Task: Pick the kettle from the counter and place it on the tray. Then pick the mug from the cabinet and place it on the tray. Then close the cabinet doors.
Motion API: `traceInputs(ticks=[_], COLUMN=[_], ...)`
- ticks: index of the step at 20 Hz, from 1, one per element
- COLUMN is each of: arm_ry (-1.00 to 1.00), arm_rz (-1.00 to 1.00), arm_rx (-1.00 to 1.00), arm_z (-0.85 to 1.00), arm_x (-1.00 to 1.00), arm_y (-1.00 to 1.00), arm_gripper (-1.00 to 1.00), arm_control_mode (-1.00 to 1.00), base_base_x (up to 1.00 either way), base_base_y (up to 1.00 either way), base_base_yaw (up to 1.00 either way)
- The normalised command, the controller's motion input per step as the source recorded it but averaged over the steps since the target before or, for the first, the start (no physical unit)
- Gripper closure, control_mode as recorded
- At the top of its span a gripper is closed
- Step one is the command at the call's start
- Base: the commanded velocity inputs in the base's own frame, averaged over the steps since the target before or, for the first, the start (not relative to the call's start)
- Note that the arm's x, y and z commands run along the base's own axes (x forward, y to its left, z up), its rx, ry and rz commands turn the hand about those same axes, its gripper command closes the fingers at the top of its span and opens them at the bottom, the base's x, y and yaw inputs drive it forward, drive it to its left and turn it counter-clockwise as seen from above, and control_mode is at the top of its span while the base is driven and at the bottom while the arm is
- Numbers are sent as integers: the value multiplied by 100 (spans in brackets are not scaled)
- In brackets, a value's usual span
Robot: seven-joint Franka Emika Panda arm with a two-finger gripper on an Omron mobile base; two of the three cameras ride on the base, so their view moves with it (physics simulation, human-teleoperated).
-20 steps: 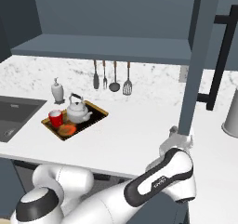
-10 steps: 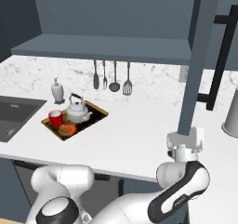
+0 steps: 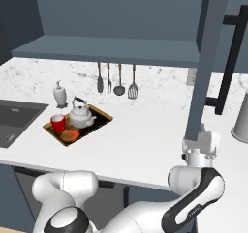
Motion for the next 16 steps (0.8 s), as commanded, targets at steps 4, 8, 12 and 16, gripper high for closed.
traceInputs(ticks=[4,8,12,16], arm_ry=[-4,-8,-14,-17], arm_rz=[-10,-8,-5,-1], arm_rx=[0,0,0,1], arm_z=[26,45,47,26], arm_x=[0,-3,-3,0], arm_y=[-17,-14,-23,-15], arm_gripper=[100,100,100,100], arm_control_mode=[-100,-100,-100,-100], base_base_x=[0,0,0,0], base_base_y=[0,0,0,0], base_base_yaw=[0,0,0,0])
